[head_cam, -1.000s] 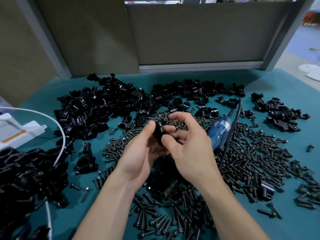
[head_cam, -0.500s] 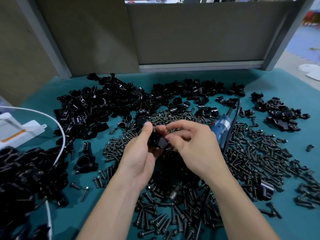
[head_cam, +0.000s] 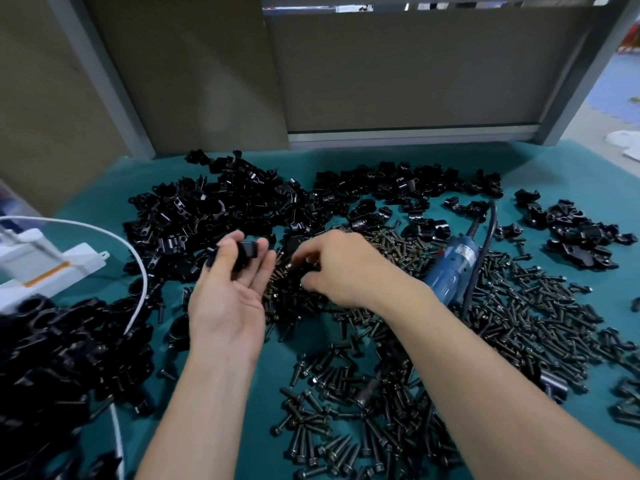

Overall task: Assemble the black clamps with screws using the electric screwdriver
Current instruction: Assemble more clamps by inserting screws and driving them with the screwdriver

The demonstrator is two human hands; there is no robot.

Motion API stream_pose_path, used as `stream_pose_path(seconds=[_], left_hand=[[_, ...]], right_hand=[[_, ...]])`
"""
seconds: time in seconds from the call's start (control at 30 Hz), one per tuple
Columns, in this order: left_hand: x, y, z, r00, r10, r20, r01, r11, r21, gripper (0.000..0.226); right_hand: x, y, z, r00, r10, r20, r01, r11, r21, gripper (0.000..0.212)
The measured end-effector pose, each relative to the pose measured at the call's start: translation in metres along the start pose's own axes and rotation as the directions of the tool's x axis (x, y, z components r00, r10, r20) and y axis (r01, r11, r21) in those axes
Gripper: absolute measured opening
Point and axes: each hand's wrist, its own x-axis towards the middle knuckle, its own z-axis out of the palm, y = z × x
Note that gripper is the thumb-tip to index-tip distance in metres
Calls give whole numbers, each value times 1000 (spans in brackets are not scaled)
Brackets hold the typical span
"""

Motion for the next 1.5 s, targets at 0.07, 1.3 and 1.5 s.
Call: stream_pose_path(seconds=[0.07, 1.3, 1.5], left_hand=[[0, 0, -1, 999, 3, -36, -4, 1000, -26, 15], [-19, -36, 12, 930, -123, 347, -106, 813, 573, 19], [-19, -33, 9, 913, -140, 384, -121, 805, 581, 15]], right_hand=[[11, -7, 11, 998, -59, 18, 60, 993, -105, 38], [-53, 39, 5, 921, 224, -319, 123, 609, 783, 30], [-60, 32, 9, 897, 1, -442, 171, 921, 351, 39]])
